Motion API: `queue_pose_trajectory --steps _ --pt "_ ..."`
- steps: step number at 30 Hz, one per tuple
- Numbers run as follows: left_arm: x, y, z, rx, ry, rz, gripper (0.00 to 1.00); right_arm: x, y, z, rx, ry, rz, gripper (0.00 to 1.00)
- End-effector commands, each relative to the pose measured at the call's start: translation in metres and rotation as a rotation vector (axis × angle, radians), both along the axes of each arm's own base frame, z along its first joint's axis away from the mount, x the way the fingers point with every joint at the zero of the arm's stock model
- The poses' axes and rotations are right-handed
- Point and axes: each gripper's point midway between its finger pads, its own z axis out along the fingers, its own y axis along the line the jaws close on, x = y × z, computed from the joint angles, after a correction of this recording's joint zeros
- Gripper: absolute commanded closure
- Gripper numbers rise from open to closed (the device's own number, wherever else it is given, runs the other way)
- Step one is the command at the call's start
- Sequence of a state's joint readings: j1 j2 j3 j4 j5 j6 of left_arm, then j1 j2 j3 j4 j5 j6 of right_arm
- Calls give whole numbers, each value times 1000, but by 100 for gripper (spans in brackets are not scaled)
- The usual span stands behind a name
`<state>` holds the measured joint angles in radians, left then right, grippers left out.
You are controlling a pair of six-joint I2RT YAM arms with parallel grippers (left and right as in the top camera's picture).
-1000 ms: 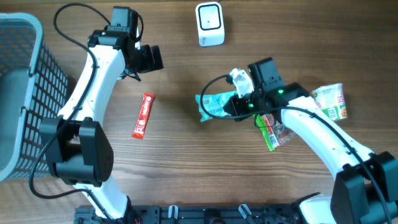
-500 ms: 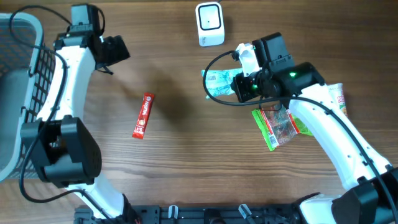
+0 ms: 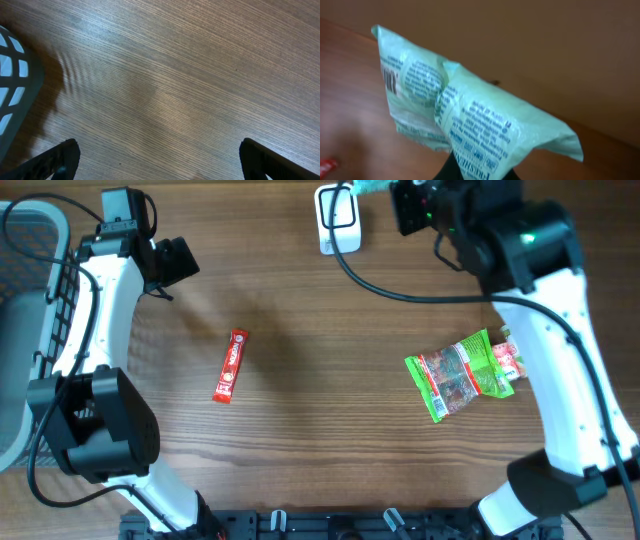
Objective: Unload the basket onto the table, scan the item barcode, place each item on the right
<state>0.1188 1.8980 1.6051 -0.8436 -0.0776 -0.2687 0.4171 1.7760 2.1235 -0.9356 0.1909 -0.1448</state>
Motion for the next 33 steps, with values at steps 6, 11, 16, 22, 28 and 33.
queue_pose_trajectory --steps 6,11,16,22,28,33 --pt "0 0 1 -6 -4 0 0 86 19 -87 -621 -105 -206 96" --pt "0 -1 1 -6 -4 0 0 123 29 -137 -799 -181 -358 96" --pt "0 0 1 -6 -4 0 0 139 32 -185 -903 -183 -398 96" --pt "0 -1 1 -6 -4 0 0 140 33 -200 -974 -150 -356 96" --pt "0 -1 1 -6 -4 0 0 139 29 -180 -941 -174 -382 96" --pt "0 0 1 -6 -4 0 0 110 18 -89 -780 -243 -435 96"
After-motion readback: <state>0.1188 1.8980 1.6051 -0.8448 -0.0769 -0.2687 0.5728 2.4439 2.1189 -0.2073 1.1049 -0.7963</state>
